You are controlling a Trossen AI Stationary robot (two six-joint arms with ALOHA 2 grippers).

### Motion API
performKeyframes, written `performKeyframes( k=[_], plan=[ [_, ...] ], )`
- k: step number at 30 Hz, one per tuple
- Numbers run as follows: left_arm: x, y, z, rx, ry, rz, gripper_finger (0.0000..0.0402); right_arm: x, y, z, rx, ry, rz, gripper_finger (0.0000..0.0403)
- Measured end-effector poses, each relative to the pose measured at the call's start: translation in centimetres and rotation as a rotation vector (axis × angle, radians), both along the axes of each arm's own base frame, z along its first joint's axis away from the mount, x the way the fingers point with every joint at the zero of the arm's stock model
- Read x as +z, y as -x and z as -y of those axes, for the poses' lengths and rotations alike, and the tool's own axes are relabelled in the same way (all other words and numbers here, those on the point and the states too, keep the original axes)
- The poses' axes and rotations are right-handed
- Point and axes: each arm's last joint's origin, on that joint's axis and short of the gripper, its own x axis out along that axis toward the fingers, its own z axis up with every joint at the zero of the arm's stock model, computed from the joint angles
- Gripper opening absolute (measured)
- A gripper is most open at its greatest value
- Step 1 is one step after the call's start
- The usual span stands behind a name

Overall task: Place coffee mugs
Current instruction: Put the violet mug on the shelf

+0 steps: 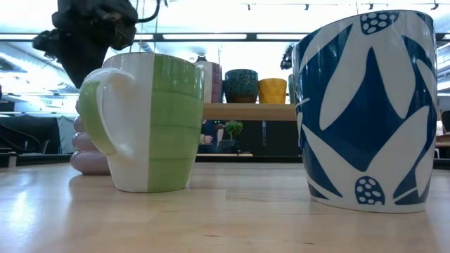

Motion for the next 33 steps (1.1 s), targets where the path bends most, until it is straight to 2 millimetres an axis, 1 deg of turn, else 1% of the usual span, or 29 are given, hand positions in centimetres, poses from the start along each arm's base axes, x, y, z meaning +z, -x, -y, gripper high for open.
performKeyframes(
  k=[3,7,9,16,23,28,33],
  plan=[
    [-0.1,0.1,-0.1,0.12,0.007,-0.002,0.0149,0.0,-0.1,0.1,0.033,0.017,-0.004,0.0125],
    [-1.0,-0.3,-0.1,0.232,0.031,0.04,0.0149,0.1,-0.2,0.2,0.077,0.031,0.007,0.0125],
    [-1.4,-0.4,-0.1,0.277,0.031,0.067,0.0149,0.1,-0.2,0.2,0.101,0.035,0.005,0.0125],
    [-2.7,0.0,-0.1,0.381,0.065,0.035,0.0149,0.1,-0.2,0.0,0.184,0.048,0.0,0.0125],
    [-4.0,-0.4,0.1,0.402,0.096,0.03,0.0149,0.1,-0.2,0.0,0.212,0.056,0.0,0.0125],
    [-5.1,-1.2,0.3,0.35,0.09,-0.013,0.0148,0.1,-0.2,0.0,0.212,0.056,0.001,0.0125],
    [-5.9,-1.7,0.3,0.295,0.074,-0.031,0.0133,0.1,-0.2,0.0,0.21,0.051,0.007,0.0125]
  ],
)
